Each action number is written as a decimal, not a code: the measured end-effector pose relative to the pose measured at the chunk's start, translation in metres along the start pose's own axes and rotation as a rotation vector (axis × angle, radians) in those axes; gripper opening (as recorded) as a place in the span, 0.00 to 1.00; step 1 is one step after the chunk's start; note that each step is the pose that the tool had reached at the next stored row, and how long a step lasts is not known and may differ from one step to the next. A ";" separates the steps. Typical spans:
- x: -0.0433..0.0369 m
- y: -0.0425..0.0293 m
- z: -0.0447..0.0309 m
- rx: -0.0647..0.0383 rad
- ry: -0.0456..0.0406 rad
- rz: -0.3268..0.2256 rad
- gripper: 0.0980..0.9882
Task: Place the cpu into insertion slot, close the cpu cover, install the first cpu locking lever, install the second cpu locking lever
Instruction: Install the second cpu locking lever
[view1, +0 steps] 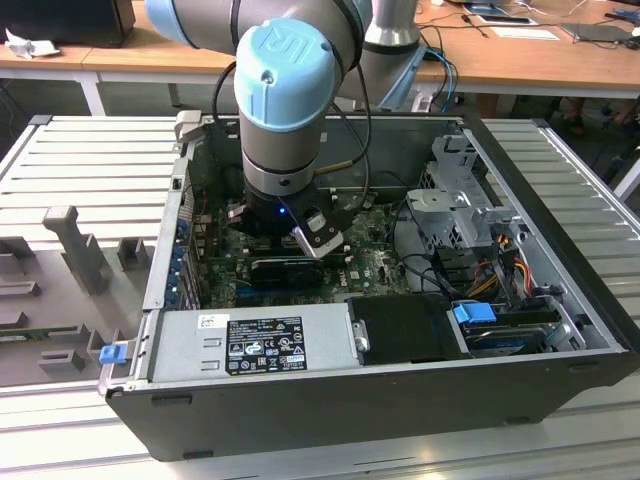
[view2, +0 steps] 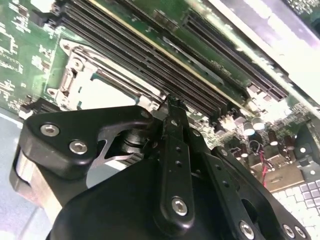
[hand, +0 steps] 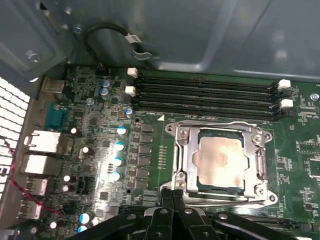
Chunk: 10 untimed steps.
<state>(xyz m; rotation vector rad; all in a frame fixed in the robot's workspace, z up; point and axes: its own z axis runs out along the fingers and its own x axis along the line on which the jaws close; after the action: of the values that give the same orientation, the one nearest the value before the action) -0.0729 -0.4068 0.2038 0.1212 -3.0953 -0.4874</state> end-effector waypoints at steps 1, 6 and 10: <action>0.0009 -0.0008 -0.0001 -0.009 -0.0005 -0.001 0.01; 0.0028 -0.0040 0.0029 -0.046 -0.0032 -0.002 0.01; 0.0033 -0.0055 0.0065 -0.053 -0.0034 -0.002 0.01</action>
<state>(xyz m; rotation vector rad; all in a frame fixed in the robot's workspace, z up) -0.0760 -0.4104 0.1959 0.1239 -3.0828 -0.5700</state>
